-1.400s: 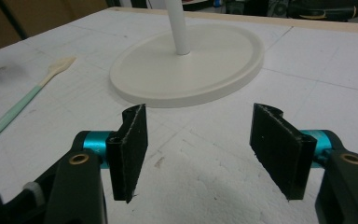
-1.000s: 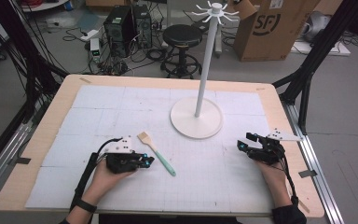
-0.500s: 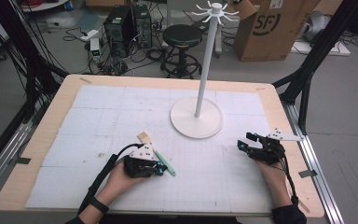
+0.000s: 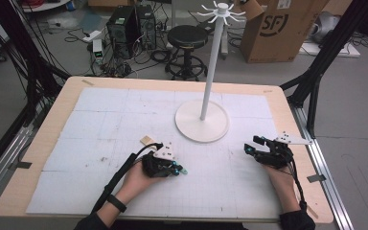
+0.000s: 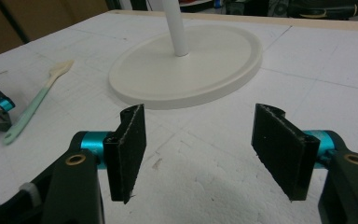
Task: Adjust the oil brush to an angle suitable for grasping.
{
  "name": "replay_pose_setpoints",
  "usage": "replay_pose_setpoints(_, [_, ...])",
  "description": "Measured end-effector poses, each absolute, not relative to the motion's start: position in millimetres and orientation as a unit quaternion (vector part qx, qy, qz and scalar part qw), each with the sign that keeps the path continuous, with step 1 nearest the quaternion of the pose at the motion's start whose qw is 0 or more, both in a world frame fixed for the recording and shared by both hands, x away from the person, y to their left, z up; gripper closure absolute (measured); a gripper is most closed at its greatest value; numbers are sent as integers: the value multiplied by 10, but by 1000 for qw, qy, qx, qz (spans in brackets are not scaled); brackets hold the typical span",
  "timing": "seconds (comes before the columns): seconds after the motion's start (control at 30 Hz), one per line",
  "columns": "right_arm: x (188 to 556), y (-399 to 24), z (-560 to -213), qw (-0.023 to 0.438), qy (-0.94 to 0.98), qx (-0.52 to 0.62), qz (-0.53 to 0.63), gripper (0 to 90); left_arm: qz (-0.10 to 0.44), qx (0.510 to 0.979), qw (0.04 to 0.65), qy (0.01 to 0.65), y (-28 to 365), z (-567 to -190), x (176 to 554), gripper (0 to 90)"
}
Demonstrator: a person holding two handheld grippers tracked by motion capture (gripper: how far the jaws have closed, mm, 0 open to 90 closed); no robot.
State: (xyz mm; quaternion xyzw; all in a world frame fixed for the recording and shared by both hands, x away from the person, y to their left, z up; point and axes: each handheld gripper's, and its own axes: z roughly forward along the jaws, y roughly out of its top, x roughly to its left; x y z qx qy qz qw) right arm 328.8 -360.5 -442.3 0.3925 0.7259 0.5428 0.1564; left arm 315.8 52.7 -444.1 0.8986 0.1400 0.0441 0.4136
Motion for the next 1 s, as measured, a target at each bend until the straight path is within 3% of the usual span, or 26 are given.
replay_pose_setpoints(0.57, [3302, -3614, -4428, 160, 723, 388, 549, 350, 105, 889, 401, 193, 166, -4434, 3460, 897])
replay_pose_setpoints(0.9, [3300, -3610, -4429, 156, 722, 390, 550, 351, 94, 885, 410, 200, 136, -4422, 3545, 896])
replay_pose_setpoints(1.0, [3300, -3610, -4429, 156, 723, 390, 549, 350, 72, 880, 423, 203, 183, -4387, 3550, 755])
